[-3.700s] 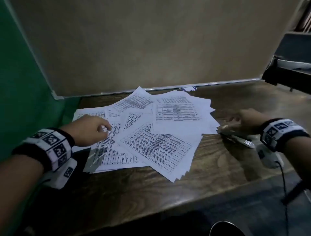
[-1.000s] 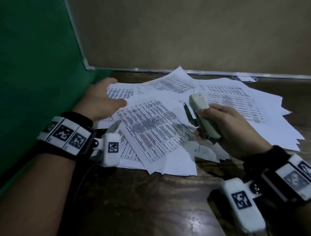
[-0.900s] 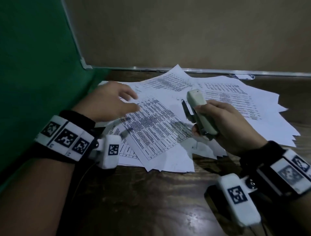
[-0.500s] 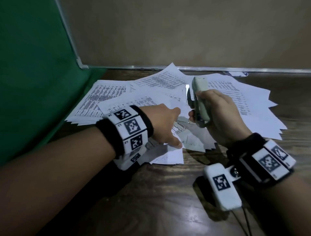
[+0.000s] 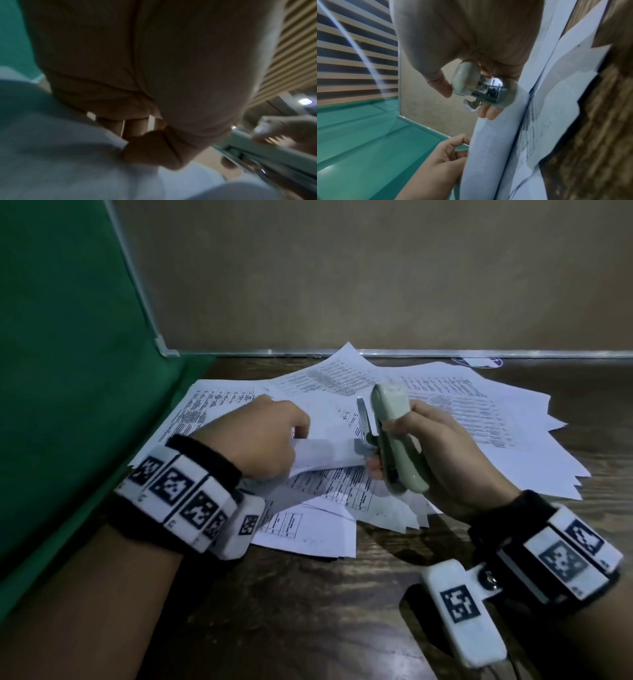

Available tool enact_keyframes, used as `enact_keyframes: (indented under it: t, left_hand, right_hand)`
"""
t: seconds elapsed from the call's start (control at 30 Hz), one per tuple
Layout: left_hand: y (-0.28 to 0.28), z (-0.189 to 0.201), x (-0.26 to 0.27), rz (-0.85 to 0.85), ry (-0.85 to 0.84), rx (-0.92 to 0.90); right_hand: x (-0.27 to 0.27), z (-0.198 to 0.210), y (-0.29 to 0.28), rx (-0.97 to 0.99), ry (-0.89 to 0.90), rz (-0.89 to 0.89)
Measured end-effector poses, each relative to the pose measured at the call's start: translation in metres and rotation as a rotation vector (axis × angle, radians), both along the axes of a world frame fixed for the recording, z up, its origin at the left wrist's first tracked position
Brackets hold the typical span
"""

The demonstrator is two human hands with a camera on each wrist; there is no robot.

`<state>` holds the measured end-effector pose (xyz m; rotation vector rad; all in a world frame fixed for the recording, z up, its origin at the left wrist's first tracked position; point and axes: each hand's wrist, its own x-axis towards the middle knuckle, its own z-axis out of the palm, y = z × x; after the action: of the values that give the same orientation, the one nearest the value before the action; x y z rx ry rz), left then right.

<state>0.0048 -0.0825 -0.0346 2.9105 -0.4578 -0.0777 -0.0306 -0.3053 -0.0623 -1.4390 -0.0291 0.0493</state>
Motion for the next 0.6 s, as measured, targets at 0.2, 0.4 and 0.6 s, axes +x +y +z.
enact_keyframes:
  t: [0.2, 0.4, 0.6]
  left_hand:
    - [0.041, 0.006, 0.005, 0.086, -0.180, -0.351]
    - [0.053, 0.001, 0.003, -0.029, -0.142, -0.734]
    - [0.043, 0.004, -0.006, -0.211, 0.013, -0.891]
  right_hand:
    - [-0.006, 0.000, 0.005, -0.066, -0.097, 0.073]
    - [-0.014, 0.001, 0.019, -0.168, -0.229, 0.174]
    - [-0.011, -0.003, 0.023, -0.149, -0.184, 0.143]
